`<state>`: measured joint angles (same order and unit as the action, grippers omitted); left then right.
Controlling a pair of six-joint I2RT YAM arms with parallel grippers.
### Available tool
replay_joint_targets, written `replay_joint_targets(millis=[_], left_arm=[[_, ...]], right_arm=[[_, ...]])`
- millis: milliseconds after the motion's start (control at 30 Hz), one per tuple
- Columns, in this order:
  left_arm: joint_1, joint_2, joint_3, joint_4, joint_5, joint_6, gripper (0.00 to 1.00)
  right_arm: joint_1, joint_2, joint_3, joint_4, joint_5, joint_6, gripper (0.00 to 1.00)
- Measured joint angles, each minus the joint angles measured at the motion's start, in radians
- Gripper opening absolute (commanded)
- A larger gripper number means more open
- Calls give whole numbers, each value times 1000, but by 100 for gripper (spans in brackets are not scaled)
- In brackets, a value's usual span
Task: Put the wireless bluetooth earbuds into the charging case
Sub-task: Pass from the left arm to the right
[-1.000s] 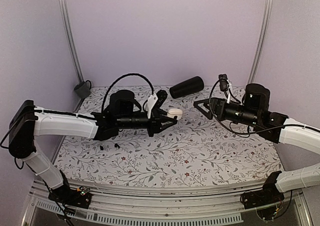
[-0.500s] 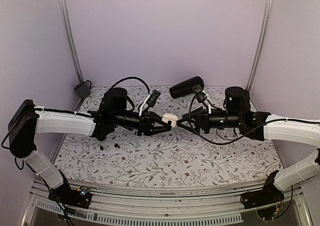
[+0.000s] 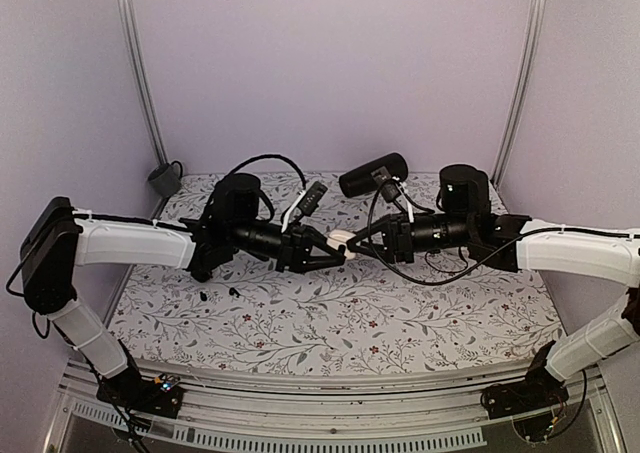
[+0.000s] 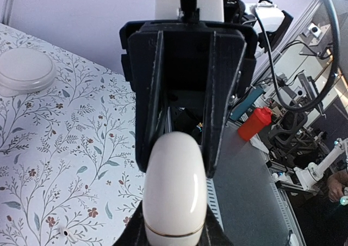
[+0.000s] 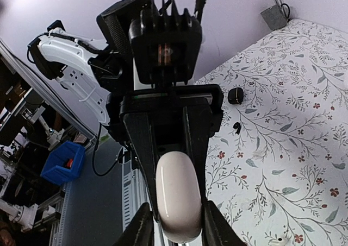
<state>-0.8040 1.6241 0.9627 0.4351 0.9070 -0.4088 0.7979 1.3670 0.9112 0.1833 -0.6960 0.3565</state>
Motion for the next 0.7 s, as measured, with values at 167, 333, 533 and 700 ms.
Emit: replay_joint_targets(millis=[167, 333, 533, 700], left_arm=[[0, 0, 3, -5, 7, -1, 10], [0, -1, -10, 37, -6, -32, 34], [-1, -10, -133, 288, -98, -174, 36], [0, -5, -221, 537, -183, -320, 39]], right_arm=[[-2, 3, 0, -1, -1, 18, 6], [-3, 3, -2, 17, 5, 36, 3], [0, -20, -90, 146, 44, 124, 3], [3, -43, -151, 253, 81, 192, 3]])
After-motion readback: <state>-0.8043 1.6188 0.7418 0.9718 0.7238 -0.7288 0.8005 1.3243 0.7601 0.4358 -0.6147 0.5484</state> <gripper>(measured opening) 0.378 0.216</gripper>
